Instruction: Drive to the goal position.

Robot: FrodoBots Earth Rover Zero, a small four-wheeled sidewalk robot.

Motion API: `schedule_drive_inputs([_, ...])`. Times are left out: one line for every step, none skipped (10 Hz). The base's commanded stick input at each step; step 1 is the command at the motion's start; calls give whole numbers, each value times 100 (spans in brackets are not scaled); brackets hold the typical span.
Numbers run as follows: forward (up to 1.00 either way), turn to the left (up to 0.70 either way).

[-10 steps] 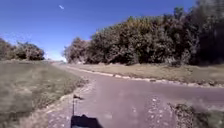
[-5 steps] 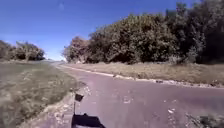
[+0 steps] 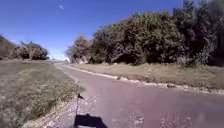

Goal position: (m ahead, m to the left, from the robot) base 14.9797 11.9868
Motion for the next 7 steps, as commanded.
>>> schedule_drive_inputs([100, 0])
schedule_drive_inputs([100, 15])
schedule_drive_inputs([100, 40])
schedule_drive_inputs([100, 40])
schedule_drive_inputs([100, 40])
schedule_drive_inputs([100, 40])
schedule_drive_inputs([100, 27])
